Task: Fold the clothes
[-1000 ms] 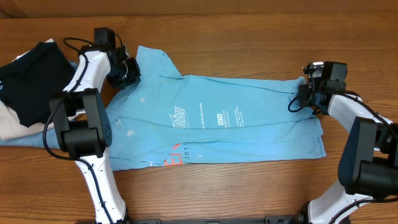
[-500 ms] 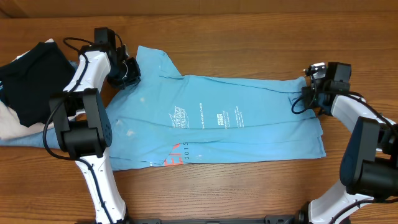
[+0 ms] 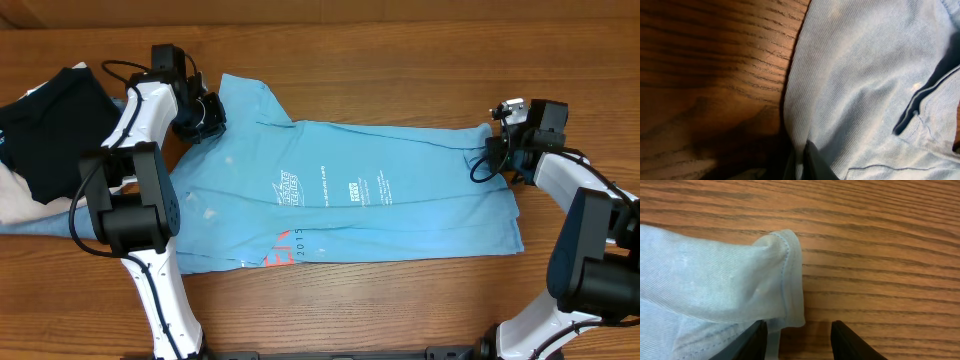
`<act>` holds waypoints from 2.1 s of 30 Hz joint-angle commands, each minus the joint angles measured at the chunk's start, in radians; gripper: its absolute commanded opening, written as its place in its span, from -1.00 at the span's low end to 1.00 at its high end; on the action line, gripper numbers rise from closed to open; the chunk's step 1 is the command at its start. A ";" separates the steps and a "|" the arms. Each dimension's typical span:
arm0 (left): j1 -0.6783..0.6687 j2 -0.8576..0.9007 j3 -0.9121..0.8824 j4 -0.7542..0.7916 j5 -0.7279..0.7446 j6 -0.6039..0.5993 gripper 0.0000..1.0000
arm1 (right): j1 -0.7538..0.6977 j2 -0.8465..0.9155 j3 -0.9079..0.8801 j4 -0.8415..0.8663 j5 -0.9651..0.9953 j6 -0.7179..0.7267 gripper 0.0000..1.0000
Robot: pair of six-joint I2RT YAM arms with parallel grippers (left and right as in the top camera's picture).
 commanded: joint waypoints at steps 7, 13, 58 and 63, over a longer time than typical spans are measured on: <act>0.003 0.033 0.008 -0.006 -0.023 -0.010 -0.78 | 0.005 0.065 0.002 0.031 -0.032 -0.003 -0.10; 0.003 0.033 0.008 -0.008 -0.023 -0.010 -0.78 | 0.005 0.064 0.003 0.076 -0.032 0.012 -0.17; 0.040 -0.070 0.009 -0.067 -0.060 0.012 -0.92 | 0.047 -0.130 0.017 0.110 0.157 0.172 -0.92; 0.065 -0.185 0.008 -0.091 -0.068 0.014 -0.92 | 0.052 -0.215 0.017 0.068 0.144 0.175 -0.92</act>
